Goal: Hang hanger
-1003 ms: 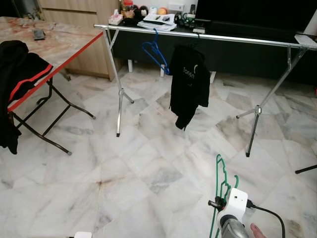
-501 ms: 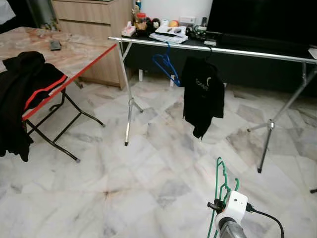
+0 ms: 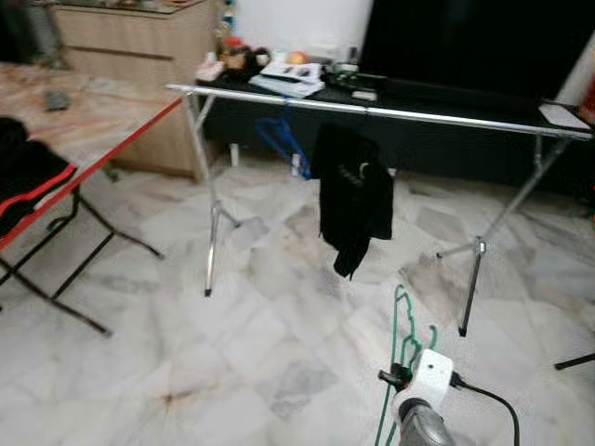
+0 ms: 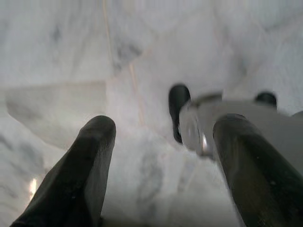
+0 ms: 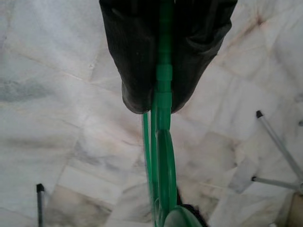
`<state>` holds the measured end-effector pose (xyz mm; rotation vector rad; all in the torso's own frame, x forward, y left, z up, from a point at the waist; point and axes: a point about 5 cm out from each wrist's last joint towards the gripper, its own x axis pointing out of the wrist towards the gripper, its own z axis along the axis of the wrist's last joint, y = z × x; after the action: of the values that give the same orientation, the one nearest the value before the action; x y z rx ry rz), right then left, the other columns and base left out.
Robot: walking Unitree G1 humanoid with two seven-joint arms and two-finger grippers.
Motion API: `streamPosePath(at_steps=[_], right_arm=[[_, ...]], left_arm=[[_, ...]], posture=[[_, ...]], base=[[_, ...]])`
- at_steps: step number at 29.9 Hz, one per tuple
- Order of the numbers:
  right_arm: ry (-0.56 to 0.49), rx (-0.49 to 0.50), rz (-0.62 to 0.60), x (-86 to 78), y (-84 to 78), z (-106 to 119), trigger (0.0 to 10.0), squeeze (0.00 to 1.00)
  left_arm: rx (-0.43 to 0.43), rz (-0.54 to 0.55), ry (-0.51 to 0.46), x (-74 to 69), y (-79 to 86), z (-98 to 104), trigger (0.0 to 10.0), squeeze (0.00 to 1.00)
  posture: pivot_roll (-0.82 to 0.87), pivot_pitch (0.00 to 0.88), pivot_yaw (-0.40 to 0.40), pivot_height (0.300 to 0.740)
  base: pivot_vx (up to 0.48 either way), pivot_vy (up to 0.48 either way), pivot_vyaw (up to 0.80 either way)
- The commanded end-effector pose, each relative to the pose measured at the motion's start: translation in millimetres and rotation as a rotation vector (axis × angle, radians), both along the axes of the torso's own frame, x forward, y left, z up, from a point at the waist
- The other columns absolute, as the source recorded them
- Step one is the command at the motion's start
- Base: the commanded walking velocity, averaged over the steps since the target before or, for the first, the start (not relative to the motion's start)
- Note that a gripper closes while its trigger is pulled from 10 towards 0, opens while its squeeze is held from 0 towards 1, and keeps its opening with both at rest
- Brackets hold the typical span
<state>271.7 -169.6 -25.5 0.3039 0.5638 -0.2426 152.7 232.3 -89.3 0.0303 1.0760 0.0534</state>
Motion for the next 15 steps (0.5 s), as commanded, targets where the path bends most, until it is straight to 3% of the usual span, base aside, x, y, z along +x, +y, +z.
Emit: streamPosePath(at_steps=[1,15], right_arm=[[-0.002,-0.015,-0.036,-0.5,-10.9,1,10.0,0.00],[-0.003,-0.023,-0.061,1.4,-13.3,3,10.0,0.00]], left_arm=[[-0.006,-0.013,0.030,-6.5,-4.7,-4,10.0,0.00],[-0.024,-0.028,0.020,-3.4,-17.8,-5,10.0,0.00]], posture=[[-0.05,0.075,-0.008,0.740],[-0.04,0.091,-0.011,0.740]], base=[[0.300,0.000,0.00],[0.304,0.000,0.00]])
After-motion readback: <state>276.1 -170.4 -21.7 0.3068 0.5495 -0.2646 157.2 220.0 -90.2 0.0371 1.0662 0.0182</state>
